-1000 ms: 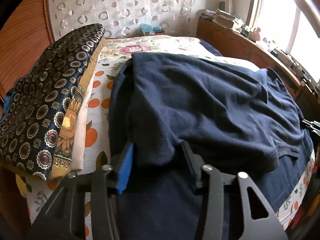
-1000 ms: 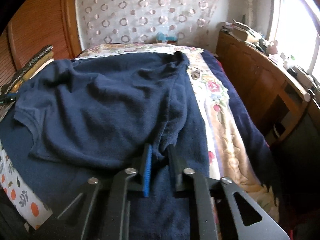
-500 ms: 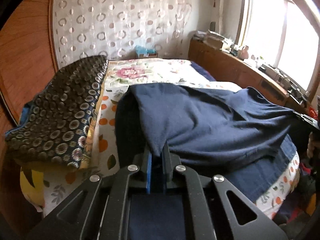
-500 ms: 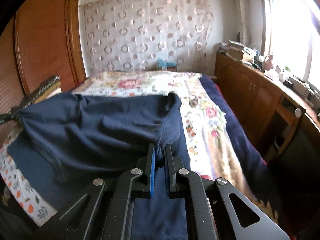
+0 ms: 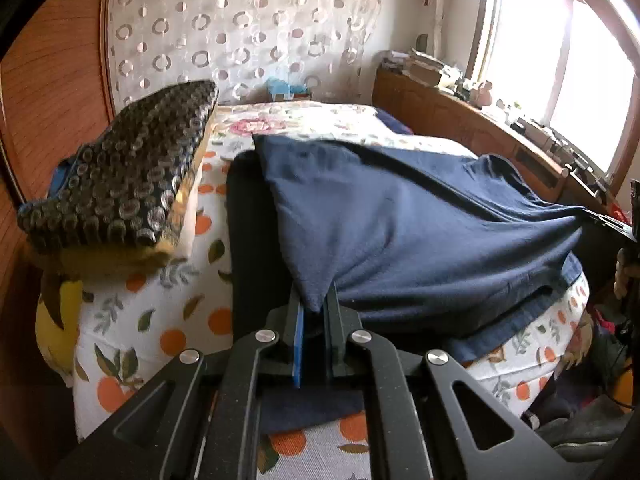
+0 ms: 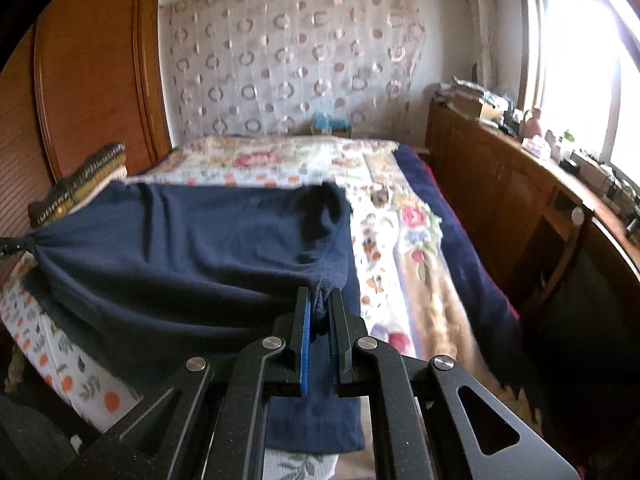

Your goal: Fold small clothes

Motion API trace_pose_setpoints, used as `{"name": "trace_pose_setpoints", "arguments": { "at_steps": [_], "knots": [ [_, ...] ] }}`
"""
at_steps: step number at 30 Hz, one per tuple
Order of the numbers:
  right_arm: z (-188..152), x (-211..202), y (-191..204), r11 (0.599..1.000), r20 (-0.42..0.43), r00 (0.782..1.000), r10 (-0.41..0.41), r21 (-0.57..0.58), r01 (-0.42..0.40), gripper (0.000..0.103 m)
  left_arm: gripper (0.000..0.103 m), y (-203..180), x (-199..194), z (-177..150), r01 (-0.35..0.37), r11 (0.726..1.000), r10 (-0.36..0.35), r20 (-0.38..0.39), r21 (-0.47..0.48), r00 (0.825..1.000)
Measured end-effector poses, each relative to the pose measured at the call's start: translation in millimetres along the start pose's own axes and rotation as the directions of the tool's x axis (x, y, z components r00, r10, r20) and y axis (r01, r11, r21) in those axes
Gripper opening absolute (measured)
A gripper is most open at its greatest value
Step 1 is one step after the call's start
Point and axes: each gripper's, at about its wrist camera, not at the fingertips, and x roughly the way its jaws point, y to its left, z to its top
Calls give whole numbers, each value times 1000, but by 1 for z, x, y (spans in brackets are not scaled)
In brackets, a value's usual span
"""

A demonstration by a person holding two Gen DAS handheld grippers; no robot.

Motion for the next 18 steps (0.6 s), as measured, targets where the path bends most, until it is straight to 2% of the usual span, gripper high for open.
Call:
{"name": "trace_pose_setpoints", "arguments": {
  "at_steps": [7, 10, 13, 16, 18],
  "knots": [
    [-10, 16, 5, 1000, -53, 998, -27, -1, 27, 7, 8, -11, -13, -15, -8, 1000, 8, 33, -13, 999],
    [-4, 17, 2, 1000, -68, 997, -30, -7, 30, 7, 8, -12, -5, -16, -30, 1000, 30, 2, 3, 1000],
    [3, 7, 1, 1000, -55, 998, -22, -2, 22, 7, 9, -7, 1, -15, -20, 1000, 20, -19, -11, 1000],
    [2, 7, -3, 1000, -47, 999, -22, -8, 21, 7, 13, -7, 1, -14, -14, 1000, 14, -22, -20, 1000],
    [1, 2, -2, 1000, -44, 999, -25, -17, 24, 8, 22, -8, -2, -14, -30, 999, 30, -11, -14, 999]
  ]
}}
